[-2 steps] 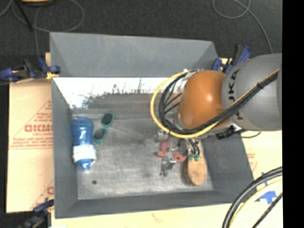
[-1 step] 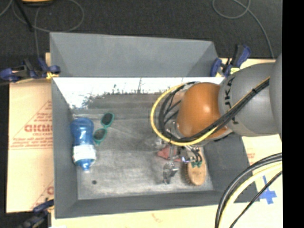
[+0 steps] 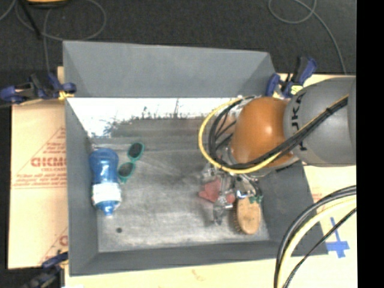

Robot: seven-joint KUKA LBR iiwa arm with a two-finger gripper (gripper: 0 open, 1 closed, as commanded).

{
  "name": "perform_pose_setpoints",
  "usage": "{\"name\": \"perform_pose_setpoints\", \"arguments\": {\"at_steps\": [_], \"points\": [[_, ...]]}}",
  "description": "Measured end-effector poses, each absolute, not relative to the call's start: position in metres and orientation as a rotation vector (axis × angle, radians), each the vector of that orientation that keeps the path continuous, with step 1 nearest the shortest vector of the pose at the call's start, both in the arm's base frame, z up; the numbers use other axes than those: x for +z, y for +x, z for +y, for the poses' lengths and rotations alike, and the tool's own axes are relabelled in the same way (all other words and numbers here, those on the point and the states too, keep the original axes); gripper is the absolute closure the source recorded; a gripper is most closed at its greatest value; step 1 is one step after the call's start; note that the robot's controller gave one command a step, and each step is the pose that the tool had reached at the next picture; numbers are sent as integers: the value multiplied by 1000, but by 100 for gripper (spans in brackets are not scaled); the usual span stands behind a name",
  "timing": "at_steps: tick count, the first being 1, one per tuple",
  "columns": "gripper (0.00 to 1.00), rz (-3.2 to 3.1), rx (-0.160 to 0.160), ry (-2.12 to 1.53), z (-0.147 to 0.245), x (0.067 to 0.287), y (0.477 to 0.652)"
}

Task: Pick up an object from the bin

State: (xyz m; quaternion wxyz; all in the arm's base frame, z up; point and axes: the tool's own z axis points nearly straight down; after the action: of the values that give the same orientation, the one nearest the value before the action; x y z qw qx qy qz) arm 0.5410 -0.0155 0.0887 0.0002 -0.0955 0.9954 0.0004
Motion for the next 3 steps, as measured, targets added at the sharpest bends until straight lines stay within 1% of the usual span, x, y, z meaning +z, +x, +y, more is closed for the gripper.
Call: {"name": "perform_pose_setpoints", "arguments": {"at_steps": [1, 2, 3], "points": [[0, 3131, 3, 180, -30, 84, 553], [100, 3124, -2, -88, -50, 74, 560], [100, 3124, -2, -88, -50, 74, 560]]}}
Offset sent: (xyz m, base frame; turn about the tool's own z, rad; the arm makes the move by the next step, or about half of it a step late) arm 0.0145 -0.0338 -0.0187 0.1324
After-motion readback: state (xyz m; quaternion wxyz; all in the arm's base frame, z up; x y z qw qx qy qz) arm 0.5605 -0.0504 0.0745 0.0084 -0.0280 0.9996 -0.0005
